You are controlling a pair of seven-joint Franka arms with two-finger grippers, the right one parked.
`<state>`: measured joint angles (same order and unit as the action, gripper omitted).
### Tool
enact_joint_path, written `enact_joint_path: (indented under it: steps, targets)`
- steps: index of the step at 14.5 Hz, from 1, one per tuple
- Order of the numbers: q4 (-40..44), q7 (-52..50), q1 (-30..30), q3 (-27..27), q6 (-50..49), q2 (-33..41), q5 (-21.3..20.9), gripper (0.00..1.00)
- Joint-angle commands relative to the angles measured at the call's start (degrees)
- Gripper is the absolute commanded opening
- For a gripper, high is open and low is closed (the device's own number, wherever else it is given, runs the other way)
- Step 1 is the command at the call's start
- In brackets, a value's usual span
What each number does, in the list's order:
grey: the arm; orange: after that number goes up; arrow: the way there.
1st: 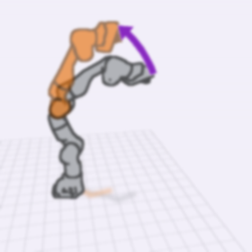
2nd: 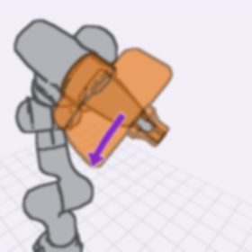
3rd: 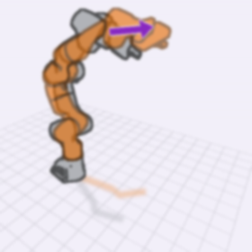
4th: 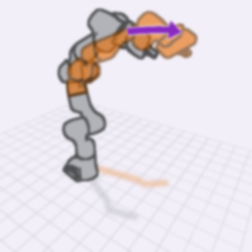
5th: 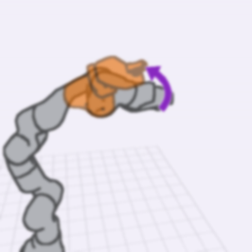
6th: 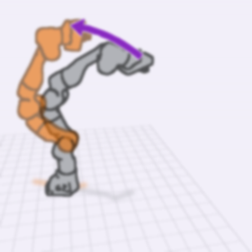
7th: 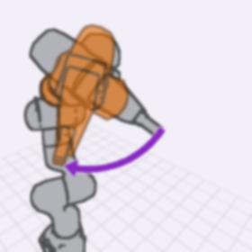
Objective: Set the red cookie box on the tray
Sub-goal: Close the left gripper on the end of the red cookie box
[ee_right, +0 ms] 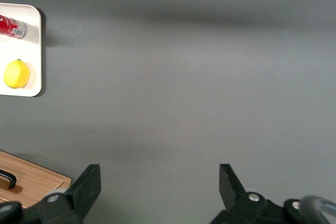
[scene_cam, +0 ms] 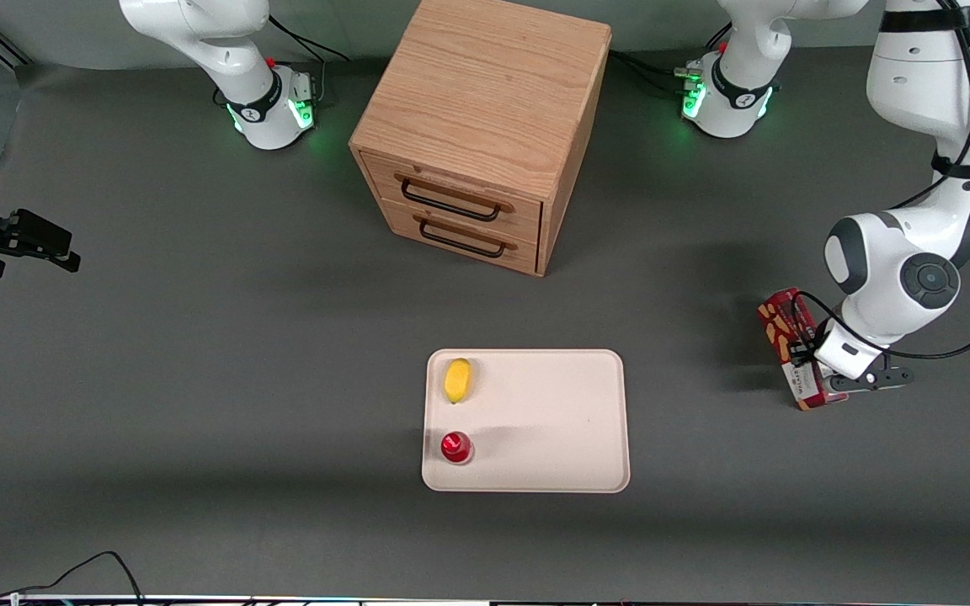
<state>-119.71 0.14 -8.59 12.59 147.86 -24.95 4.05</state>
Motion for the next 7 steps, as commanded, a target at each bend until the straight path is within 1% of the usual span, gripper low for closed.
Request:
enact_joint_path:
  steps: [1, 2, 4, 7]
  targets:
    - [-0.96, 1.27, -0.20, 0.16, -2.30, 3.06, 0.88, 0.00]
    - [-0.09, 1.27, -0.20, 0.16, -5.53, 4.02, 0.88, 0.00]
    - [4.20, 1.27, -0.55, 0.24, -14.75, 6.74, 0.79, 0.00]
    - [14.82, 1.45, -0.73, 0.33, -31.35, 10.00, 0.35, 0.00]
